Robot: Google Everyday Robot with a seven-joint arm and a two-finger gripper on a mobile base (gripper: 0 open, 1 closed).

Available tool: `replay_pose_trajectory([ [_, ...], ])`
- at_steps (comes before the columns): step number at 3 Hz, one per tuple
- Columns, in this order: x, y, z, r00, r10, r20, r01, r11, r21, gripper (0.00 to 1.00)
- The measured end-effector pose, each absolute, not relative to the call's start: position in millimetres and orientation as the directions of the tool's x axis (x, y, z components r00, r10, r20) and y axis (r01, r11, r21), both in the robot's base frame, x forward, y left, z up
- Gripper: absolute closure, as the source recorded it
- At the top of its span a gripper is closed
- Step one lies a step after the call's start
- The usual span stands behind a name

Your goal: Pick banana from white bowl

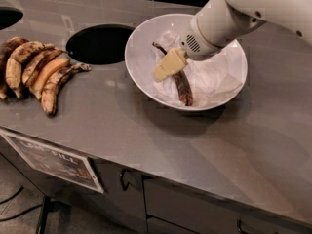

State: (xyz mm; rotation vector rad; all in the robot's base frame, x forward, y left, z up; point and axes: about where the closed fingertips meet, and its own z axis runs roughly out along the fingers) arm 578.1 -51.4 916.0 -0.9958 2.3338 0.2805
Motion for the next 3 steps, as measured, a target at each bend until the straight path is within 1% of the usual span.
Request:
replay_pose_trajectory([
  [1, 580.8, -52.1, 907.5, -0.582, -0.591, -0.559, -0.688, 0.724, -0.050, 0.25],
  [3, 582.0, -68.5, 891.8, -0.643, -0.568, -0.513, -0.616, 0.782, -0.095, 0.26],
])
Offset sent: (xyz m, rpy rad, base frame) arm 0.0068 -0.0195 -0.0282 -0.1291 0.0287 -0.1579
